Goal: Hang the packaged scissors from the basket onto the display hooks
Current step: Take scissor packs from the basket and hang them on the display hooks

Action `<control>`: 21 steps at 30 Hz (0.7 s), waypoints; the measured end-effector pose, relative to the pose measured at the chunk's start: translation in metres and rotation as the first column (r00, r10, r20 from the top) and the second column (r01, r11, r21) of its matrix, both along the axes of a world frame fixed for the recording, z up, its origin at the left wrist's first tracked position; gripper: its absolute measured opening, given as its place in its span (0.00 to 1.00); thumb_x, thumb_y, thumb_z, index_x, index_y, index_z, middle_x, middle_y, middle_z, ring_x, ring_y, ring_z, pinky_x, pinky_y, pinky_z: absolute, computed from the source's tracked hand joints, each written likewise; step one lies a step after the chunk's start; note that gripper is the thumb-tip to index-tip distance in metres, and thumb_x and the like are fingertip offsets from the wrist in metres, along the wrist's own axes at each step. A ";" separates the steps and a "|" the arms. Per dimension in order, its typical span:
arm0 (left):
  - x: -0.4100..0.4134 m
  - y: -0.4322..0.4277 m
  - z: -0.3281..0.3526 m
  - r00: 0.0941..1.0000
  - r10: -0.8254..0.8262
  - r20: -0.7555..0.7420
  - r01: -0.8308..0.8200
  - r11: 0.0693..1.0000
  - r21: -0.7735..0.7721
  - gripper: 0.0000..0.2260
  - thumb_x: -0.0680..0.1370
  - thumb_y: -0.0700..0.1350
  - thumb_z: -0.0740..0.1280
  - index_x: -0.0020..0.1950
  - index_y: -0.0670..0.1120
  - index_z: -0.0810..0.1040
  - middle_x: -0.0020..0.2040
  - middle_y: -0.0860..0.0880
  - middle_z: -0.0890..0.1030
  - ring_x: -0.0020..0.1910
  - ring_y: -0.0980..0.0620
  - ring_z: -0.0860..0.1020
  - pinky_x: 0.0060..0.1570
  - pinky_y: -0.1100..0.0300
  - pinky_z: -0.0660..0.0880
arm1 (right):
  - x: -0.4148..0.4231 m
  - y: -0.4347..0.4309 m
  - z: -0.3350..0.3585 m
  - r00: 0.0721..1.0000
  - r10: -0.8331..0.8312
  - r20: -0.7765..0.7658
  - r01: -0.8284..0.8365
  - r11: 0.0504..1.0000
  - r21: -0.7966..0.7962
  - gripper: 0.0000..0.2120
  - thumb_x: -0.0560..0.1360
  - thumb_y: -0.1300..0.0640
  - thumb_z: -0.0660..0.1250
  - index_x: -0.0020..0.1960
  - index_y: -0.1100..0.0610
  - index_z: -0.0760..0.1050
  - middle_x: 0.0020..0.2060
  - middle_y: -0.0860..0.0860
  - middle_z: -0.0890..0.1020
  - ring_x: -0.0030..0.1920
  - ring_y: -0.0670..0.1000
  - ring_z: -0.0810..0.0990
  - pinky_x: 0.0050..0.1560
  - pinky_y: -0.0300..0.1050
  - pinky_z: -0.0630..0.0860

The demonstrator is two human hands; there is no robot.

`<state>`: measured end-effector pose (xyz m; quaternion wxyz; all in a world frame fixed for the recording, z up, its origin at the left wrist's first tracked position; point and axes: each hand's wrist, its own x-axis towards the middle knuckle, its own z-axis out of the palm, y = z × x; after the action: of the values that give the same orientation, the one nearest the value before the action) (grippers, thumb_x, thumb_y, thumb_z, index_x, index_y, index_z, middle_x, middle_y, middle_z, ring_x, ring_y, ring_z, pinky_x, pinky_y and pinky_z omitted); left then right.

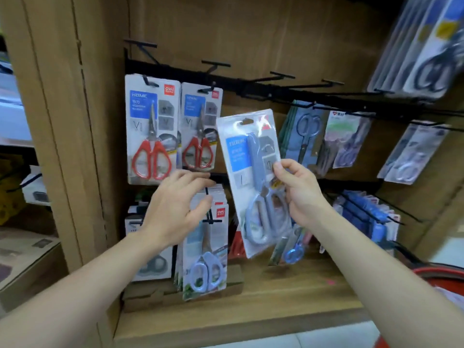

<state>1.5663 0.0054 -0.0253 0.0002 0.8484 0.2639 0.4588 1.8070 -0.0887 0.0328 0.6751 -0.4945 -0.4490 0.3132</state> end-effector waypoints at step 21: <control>0.064 -0.005 -0.021 0.918 -0.088 -0.387 -0.077 0.917 -0.391 0.30 0.74 0.72 0.51 0.65 0.61 0.81 0.59 0.62 0.83 0.61 0.58 0.77 0.63 0.58 0.55 | 0.063 -0.015 0.014 0.961 -0.265 -0.075 0.274 0.944 0.184 0.04 0.84 0.61 0.64 0.51 0.56 0.77 0.39 0.50 0.85 0.41 0.54 0.83 0.49 0.59 0.82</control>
<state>1.6307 0.0006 -0.0462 0.1208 0.9063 0.3439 0.2138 1.8699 -0.1042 0.0467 0.7671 -0.4758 -0.3884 0.1853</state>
